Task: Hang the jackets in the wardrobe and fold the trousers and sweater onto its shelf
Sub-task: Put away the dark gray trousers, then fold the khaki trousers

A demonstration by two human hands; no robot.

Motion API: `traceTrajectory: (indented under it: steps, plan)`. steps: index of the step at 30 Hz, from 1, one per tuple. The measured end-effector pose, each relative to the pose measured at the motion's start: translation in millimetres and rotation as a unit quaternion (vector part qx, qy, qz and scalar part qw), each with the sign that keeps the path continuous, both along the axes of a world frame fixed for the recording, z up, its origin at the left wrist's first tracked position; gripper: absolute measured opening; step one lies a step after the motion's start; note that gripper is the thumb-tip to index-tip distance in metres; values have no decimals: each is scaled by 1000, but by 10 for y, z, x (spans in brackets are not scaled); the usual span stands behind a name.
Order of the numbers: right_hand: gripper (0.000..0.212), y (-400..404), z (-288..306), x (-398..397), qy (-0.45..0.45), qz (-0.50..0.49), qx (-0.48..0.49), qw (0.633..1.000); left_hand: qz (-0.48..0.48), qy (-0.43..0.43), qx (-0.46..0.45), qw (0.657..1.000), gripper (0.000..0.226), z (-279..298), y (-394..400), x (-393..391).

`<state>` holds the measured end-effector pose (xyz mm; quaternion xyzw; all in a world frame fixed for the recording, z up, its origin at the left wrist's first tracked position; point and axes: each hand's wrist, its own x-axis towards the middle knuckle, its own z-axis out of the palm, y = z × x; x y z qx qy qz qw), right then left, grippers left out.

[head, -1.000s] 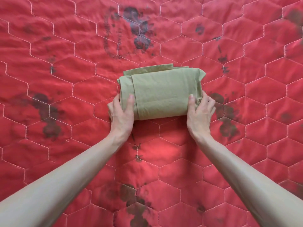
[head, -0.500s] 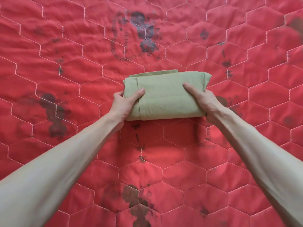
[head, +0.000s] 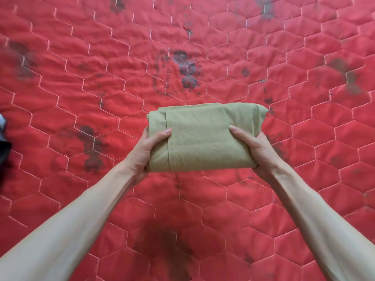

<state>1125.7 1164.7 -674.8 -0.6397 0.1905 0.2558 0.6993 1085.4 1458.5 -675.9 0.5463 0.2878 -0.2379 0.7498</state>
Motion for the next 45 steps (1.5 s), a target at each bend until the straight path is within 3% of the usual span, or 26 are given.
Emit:
traceTrajectory:
  steps: [4,8,16,18,22,24,29,35,45]
  plan:
    - [53,-41,706,-239,10,9,2,1000,-18,36,-42,998,79,642,38,-224]
    - [56,-58,1516,-580,0,-9,-18,1000,-19,21,-42,999,74,1438,-4,-424]
    - [88,-22,3168,-1060,-106,-59,-106,987,16,-60,0,998,59,2996,-161,-819]
    - [82,2,3515,-1113,-145,-50,-116,981,44,-77,0,996,57,3307,-187,-936]
    - [39,57,4121,-1158,-179,-34,-95,979,106,-113,-12,988,49,3847,-222,-1242]
    - [37,91,4362,-1159,-206,-28,-91,974,141,-143,-12,980,49,4078,-221,-1404]
    - [63,234,4732,-1220,-283,31,-87,955,218,-195,13,956,50,4440,-222,-1911]
    - [41,712,4776,-1373,-294,140,-37,945,326,-200,53,922,50,4590,-101,-2687]
    - [44,1974,4955,-2138,-305,303,10,903,470,-186,114,856,55,4934,475,-4094]
